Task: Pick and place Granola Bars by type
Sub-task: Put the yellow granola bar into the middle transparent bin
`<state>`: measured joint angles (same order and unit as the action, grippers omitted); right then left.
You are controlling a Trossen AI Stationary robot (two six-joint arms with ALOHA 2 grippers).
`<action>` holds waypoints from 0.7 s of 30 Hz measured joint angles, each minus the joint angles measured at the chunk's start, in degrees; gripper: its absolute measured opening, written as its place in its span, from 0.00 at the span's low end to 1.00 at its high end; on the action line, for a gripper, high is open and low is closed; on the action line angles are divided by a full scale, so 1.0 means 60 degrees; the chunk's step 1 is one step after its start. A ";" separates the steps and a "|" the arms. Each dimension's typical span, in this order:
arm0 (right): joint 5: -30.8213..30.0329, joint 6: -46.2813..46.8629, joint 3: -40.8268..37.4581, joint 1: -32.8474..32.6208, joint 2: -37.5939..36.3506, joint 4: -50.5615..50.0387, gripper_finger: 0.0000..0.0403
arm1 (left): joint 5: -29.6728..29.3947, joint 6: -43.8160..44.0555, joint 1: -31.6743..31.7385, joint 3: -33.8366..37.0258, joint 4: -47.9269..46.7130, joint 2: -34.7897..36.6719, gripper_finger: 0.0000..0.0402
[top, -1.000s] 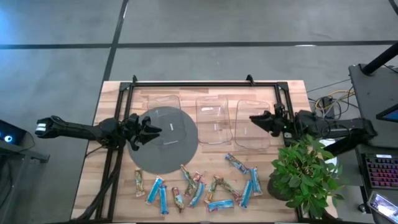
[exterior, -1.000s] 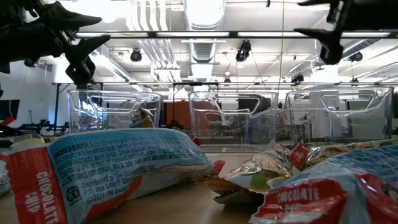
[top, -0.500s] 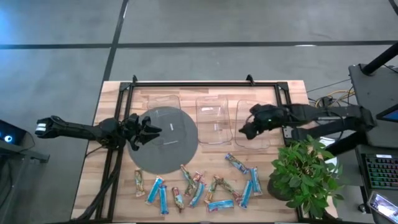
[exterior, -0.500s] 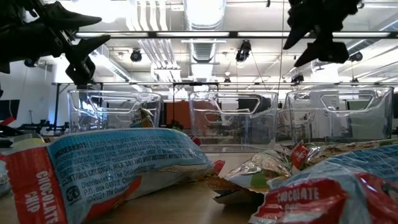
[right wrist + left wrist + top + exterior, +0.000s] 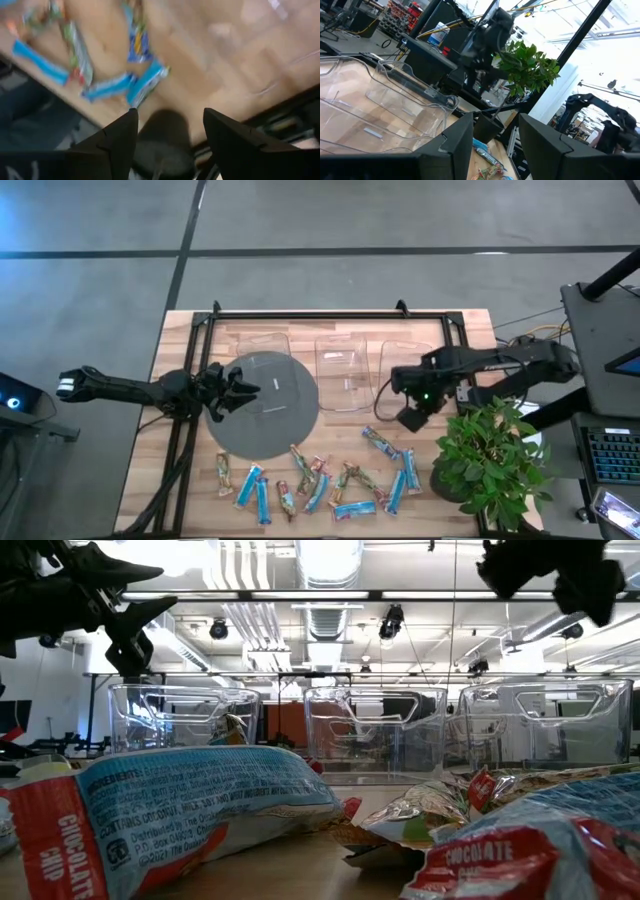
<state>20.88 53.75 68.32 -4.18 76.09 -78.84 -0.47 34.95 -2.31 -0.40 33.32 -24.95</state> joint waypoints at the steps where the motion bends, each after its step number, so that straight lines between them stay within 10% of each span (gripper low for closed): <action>1: 0.0208 0.0066 -0.0102 -0.0147 0.0107 0.0014 0.53 | -0.0002 -0.0002 0.0000 -0.0003 0.0000 0.0003 0.35; 21: 0.0612 0.4938 -0.1833 -0.3389 0.1072 0.3644 0.53 | 0.0000 0.0000 0.0004 0.0000 0.0000 0.0000 0.35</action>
<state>24.55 83.37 57.32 -24.52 82.52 -56.98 -0.47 34.95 -2.28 -0.40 33.32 -24.95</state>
